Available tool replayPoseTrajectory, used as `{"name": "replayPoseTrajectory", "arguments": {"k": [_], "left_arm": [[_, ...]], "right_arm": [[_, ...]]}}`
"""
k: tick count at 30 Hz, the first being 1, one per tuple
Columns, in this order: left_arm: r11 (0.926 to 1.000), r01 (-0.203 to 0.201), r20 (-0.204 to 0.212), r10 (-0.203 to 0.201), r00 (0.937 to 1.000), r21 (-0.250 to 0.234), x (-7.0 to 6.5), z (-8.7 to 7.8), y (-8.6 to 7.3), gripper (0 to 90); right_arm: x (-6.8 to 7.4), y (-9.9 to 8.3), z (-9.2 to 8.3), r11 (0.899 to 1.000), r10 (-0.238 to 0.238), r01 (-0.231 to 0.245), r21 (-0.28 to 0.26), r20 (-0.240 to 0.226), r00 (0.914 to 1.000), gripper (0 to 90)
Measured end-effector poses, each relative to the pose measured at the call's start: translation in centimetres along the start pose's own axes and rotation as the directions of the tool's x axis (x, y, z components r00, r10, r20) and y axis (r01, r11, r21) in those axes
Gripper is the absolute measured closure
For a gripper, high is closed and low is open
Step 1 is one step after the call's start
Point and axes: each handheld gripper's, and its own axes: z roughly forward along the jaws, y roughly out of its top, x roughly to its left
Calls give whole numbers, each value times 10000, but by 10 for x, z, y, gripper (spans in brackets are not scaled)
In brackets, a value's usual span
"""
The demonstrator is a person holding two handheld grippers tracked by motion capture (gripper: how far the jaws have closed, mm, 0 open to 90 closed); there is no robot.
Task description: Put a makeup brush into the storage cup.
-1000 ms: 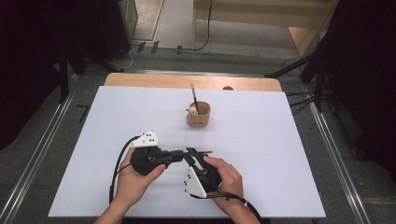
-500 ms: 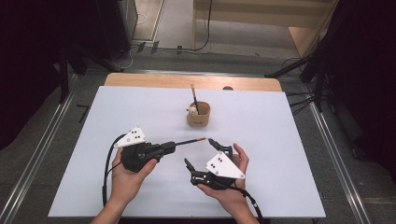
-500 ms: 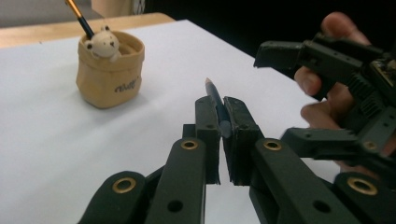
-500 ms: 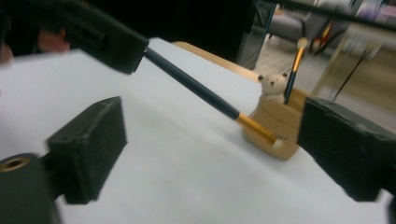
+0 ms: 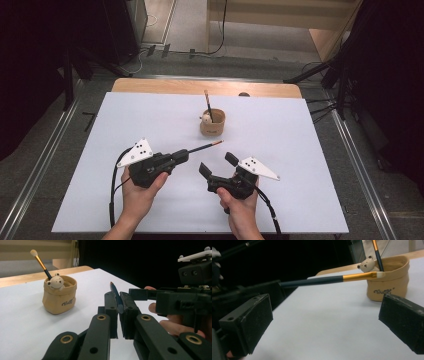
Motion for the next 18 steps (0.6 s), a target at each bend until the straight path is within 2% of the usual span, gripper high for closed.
{"name": "replayPoseTrajectory", "arguments": {"k": [4,8,10,13,18], "left_arm": [[9998,-70,51,71,10000,-204,-4,3,-4,861],[9992,-88,175,94,9998,-391,-7,6,-7,861],[9986,-102,214,113,9997,-524,-8,6,-8,861],[9978,-231,261,248,9994,-622,-10,7,-9,861],[9972,-315,308,337,9990,-671,-14,10,-12,861]], "right_arm": [[-1,3,-2,9956,902,-909,-243,-295,9955,31],[-4,5,-4,9888,1425,-1434,-406,-241,9895,85],[-6,5,-4,9812,1869,-1886,-412,-417,9815,131],[-10,4,-4,9639,2602,-2632,-401,-676,9632,203],[-16,4,-4,9385,3364,-3413,-526,-851,9379,267]]}}
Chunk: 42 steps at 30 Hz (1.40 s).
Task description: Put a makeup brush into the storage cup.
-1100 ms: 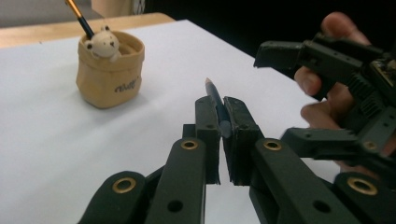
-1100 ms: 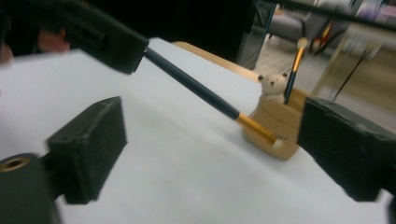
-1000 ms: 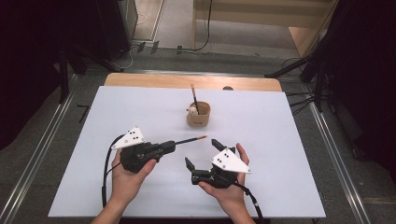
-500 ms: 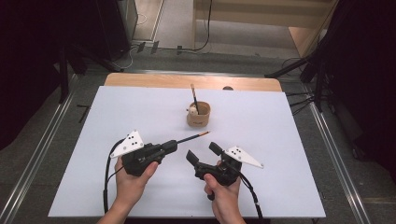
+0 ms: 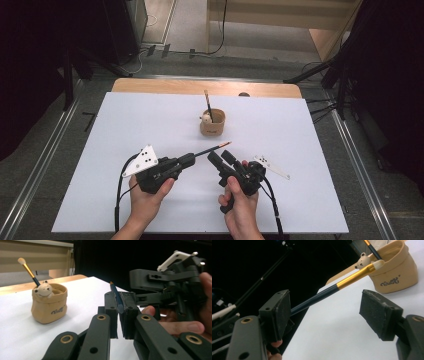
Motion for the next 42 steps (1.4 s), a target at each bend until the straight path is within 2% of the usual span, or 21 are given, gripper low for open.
{"name": "replayPoseTrajectory", "arguments": {"k": [4,10,13,21,23,24,25,26,27,28,29,31,32,35,36,38,42], "left_arm": [[9999,-137,75,137,9999,30,-4,4,-3,861],[9996,-265,107,265,9996,-16,-10,7,-5,861],[9995,-310,161,309,9994,41,-10,8,-6,861],[9991,-415,218,414,9989,51,-12,9,-7,861],[9988,-470,285,466,9985,161,-12,9,-8,860],[9977,-609,74,607,9981,285,-13,10,-9,856],[9973,-687,-392,697,9968,268,-14,11,-11,815],[9984,-378,-491,398,9980,411,-11,12,-11,646],[9981,-31,-547,65,9985,619,-8,14,-10,423],[9975,190,-622,-148,9980,684,-5,14,-10,267],[9972,229,-661,-181,9976,717,-3,13,-11,177],[9964,-21,-190,37,9998,853,-1,11,-12,62],[9959,-117,-274,142,9995,893,0,9,-13,0],[9964,-89,-469,129,9988,848,2,5,-12,0],[9971,-117,-402,147,9991,750,3,3,-12,0],[9971,-151,-430,183,9989,741,5,0,-12,0],[9970,-221,-638,268,9976,747,12,-10,-13,0]], "right_arm": [[-3,1,0,9980,630,-630,-11,-163,9979,305],[-7,4,-1,9929,1182,-1182,-165,-20,9930,413],[-10,5,0,9916,1282,-1281,-161,47,9917,468],[-20,6,1,9795,2013,-2015,-82,-222,9793,606],[-22,6,0,9747,2232,-2235,7,-566,9731,664],[-24,7,-1,9711,2372,-2386,-7,-1060,9657,724],[-25,9,-2,9701,2408,-2424,88,-1553,9581,849],[-23,11,-4,9811,1927,-1936,50,-1251,9732,845],[-21,13,-6,9889,1434,-1469,-211,-1185,9826,846],[-20,14,-7,9941,1008,-1051,-270,-1286,9866,847],[-19,15,-8,9969,674,-719,-315,-1248,9899,847],[-16,17,-10,9982,-183,127,-591,-946,9953,847],[-15,18,-10,9973,-406,355,-649,-778,9961,847],[-15,19,-10,9947,-861,821,-626,-643,9942,847],[-14,20,-11,9892,-1320,1291,-700,-386,9905,846],[-12,21,-11,9816,-1792,1779,-698,-120,9837,846],[-7,23,-13,9535,-2914,2933,-688,369,9559,847]]}}
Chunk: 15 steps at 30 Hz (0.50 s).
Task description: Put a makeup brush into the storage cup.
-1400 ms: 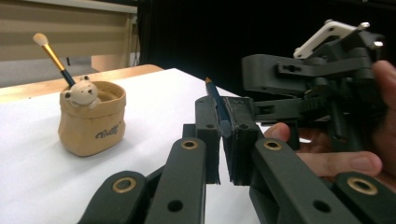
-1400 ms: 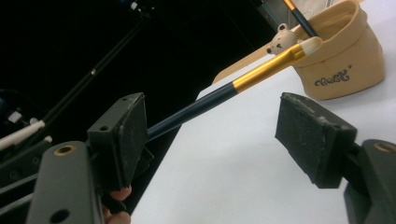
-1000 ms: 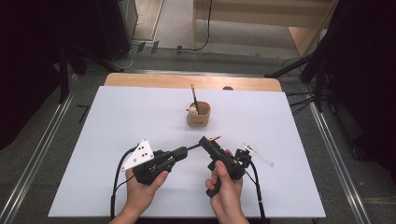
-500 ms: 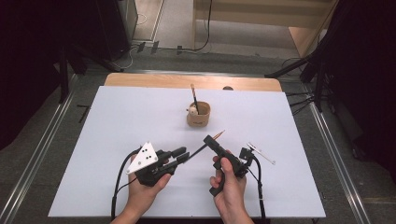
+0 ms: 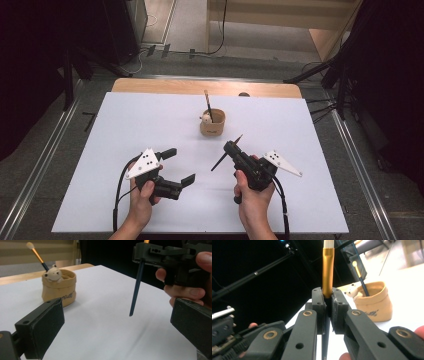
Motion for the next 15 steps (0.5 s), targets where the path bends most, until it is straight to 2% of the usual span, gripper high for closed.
{"name": "replayPoseTrajectory", "arguments": {"k": [2,3,10,15], "left_arm": [[10000,-44,-89,45,10000,33,5,-6,-2,0],[10000,-61,-135,61,9999,26,7,-9,-3,0],[9999,-55,-627,47,9980,-120,22,-28,-5,0],[9999,-54,-976,43,9952,-113,31,-41,-10,0]], "right_arm": [[3,2,0,9982,-596,596,-13,173,9981,846],[4,2,0,9973,-731,731,21,225,9971,846],[5,6,0,9904,-1382,1379,117,350,9898,846],[6,6,-1,9836,-1803,1801,86,248,9833,846]]}}
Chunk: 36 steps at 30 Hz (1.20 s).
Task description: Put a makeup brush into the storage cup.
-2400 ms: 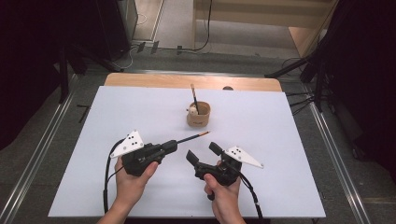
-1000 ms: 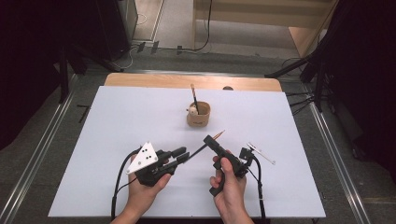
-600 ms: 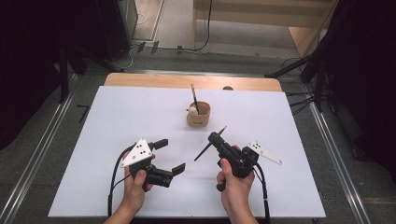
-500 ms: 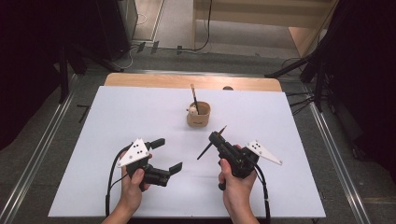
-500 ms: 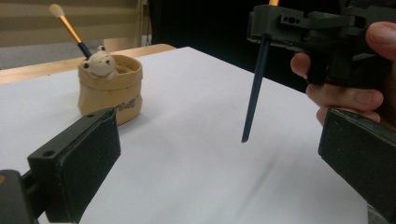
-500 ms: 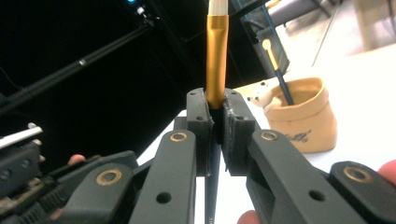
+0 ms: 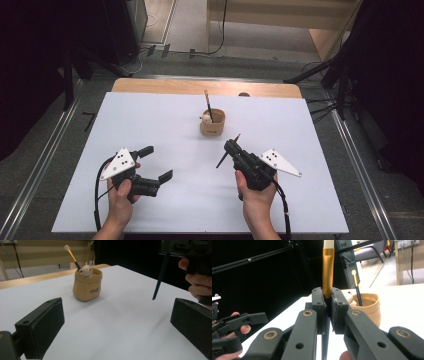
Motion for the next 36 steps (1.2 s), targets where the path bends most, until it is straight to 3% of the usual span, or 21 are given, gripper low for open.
{"name": "replayPoseTrajectory", "arguments": {"k": [7,12,26,36], "left_arm": [[9998,138,-407,-145,9991,-173,14,-20,-9,0],[9998,105,-656,-115,9978,-169,20,-31,-14,0],[9996,-35,-1129,4,9936,-272,35,-63,-27,0],[10000,15,-1163,-27,9932,-98,37,-70,-33,0]], "right_arm": [[-1,1,0,9955,-922,914,-256,-325,9952,846],[-1,2,2,9892,-1416,1411,-399,-113,9899,846],[-10,10,7,9751,-2161,2164,-492,116,9763,846],[-16,24,24,9622,-2649,2667,-544,383,9635,845]]}}
